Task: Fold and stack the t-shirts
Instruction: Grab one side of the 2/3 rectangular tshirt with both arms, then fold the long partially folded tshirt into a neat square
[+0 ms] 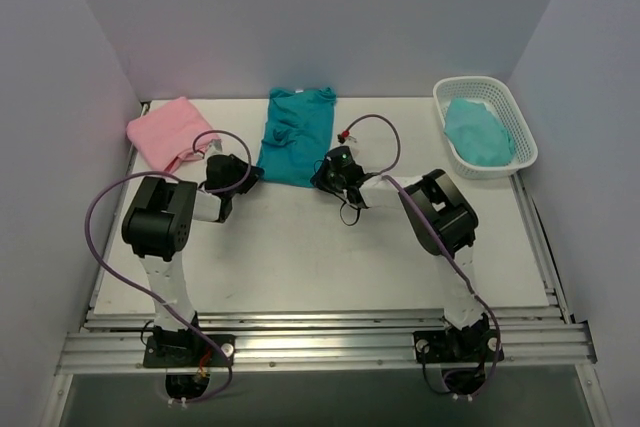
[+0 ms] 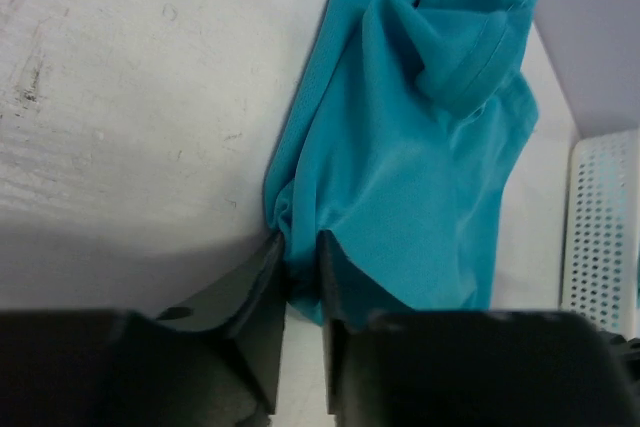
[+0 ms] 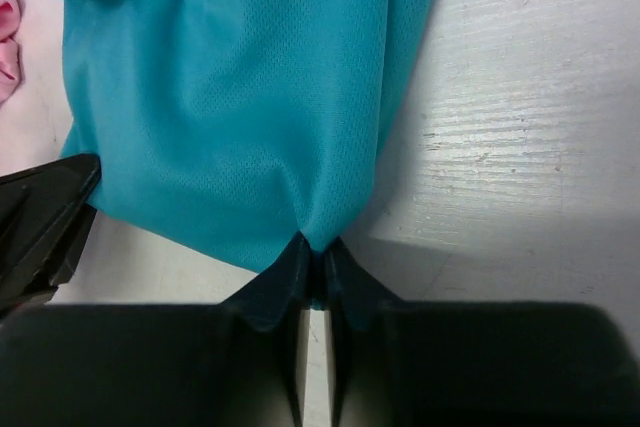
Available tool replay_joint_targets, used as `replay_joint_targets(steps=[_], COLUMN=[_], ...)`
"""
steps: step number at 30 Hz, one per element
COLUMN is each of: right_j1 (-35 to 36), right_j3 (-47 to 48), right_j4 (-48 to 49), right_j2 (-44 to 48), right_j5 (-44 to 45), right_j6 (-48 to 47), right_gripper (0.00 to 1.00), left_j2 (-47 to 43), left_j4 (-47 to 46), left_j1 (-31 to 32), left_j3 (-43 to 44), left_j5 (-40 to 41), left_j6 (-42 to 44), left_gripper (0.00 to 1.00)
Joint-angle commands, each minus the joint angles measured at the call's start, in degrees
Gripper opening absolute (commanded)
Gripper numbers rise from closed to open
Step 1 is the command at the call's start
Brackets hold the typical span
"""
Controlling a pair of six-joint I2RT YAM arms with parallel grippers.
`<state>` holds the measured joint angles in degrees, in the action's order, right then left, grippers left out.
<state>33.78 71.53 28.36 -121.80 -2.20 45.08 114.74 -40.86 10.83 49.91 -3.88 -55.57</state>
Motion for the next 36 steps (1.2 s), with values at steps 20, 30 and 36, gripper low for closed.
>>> replay_joint_targets(steps=[20, 30, 36], right_j1=[-2.23, 2.25, 6.29], right_j3=[3.54, -9.02, -13.16], right_j4=[-11.75, -13.94, -20.7], right_j2=[18.52, 31.25, 39.69], right_j5=[4.75, 6.32, 9.31], right_j6=[-5.09, -4.3, -3.86], right_gripper=[0.0, 0.0, 0.0], left_j2=[-29.55, -44.06, -60.75], left_j4=[19.22, 25.82, 38.03], left_j1=[1.47, 3.32, 6.74], left_j3=[4.76, -7.01, -12.81], left_j5=[0.98, 0.8, 3.35], left_j6=[15.75, 12.86, 9.88], left_gripper=[0.02, 0.02, 0.02])
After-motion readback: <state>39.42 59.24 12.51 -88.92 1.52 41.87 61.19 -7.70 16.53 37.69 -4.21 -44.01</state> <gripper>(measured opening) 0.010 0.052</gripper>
